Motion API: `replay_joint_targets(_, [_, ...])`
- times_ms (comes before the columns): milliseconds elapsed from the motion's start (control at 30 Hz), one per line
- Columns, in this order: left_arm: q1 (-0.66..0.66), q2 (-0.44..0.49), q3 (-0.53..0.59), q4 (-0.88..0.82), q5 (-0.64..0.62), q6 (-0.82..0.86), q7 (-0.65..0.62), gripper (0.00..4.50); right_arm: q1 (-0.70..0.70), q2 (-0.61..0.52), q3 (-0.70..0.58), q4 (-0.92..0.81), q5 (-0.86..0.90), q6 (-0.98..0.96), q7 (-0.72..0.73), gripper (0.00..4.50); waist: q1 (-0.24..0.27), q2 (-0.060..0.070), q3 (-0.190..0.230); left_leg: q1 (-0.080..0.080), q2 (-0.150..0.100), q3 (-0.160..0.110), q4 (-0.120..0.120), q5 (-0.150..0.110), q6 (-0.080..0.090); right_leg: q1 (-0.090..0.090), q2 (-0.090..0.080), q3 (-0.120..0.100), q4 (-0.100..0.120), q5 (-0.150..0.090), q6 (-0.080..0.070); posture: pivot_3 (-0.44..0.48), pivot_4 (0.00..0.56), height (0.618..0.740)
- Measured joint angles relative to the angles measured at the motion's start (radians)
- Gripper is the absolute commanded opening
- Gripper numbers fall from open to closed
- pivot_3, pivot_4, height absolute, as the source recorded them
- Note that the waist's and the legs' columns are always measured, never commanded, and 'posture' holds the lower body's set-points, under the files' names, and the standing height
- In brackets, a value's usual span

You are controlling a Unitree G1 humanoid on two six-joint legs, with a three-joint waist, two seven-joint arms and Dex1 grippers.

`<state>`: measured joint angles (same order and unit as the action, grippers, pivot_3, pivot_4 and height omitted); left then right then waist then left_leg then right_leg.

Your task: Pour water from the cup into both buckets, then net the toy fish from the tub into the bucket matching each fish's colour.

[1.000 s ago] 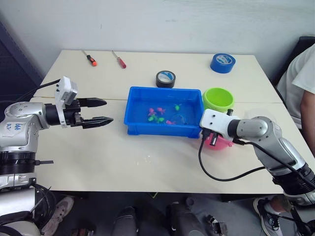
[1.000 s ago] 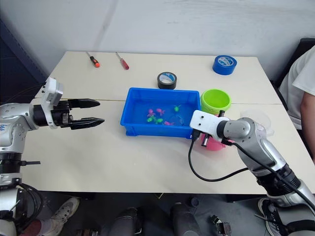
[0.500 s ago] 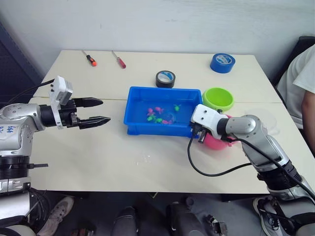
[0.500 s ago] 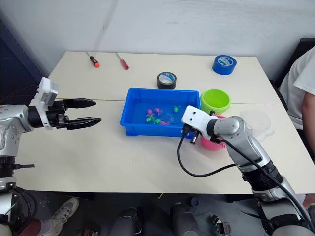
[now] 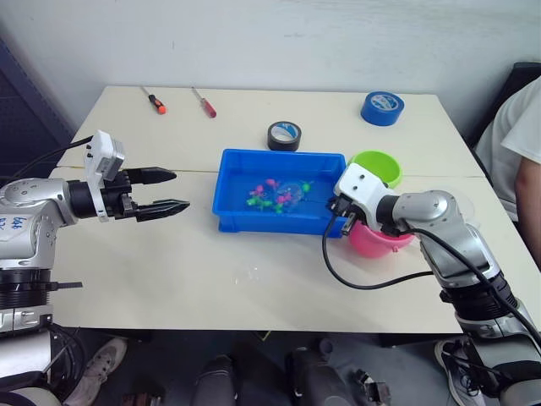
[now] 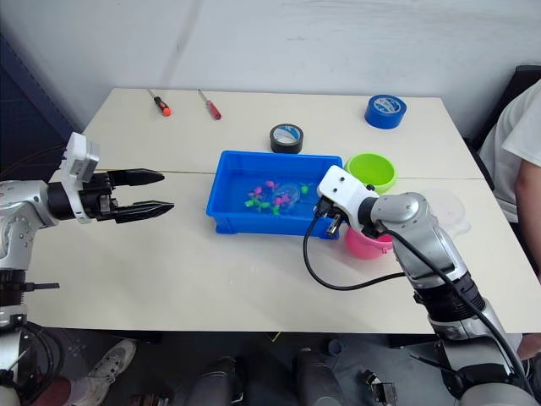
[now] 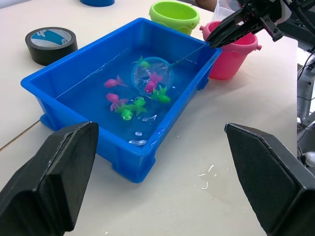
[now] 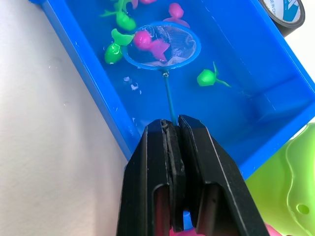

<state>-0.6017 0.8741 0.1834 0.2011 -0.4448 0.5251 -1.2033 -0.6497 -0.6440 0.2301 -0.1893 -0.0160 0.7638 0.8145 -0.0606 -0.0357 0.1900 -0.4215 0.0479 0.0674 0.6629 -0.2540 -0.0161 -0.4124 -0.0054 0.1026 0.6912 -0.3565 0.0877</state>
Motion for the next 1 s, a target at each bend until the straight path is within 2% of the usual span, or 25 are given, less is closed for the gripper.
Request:
replay_joint_targets(200, [0.0, 0.0, 0.0, 0.0, 0.0, 0.0, 0.0, 4.47, 0.0, 0.006, -0.011, -0.003, 0.031, 0.036, -0.007, 0.0, 0.0, 0.0, 0.0, 0.0, 0.0, 0.0, 0.0, 0.0, 0.0, 0.0, 0.0, 0.0, 0.0, 0.0, 0.0, 0.0, 0.15, 0.734])
replay_joint_targets(600, [-0.023, 0.005, -0.002, 0.011, 0.0, -0.004, -0.016, 4.47, -0.011, 0.009, -0.117, -0.081, 0.154, 0.179, -0.023, 0.0, 0.001, 0.0, 0.0, 0.0, 0.0, 0.0, -0.001, 0.0, 0.0, 0.0, 0.0, 0.0, -0.001, 0.0, 0.0, 0.0, 0.15, 0.734])
replay_joint_targets(1000, [-0.066, 0.001, -0.027, 0.053, 0.003, -0.04, -0.044, 4.47, -0.01, -0.013, -0.164, -0.135, 0.24, 0.228, -0.043, 0.0, 0.002, 0.0, 0.0, -0.001, 0.0, 0.0, -0.001, 0.0, 0.0, 0.0, 0.0, 0.002, -0.002, 0.0, 0.0, 0.0, 0.15, 0.734])
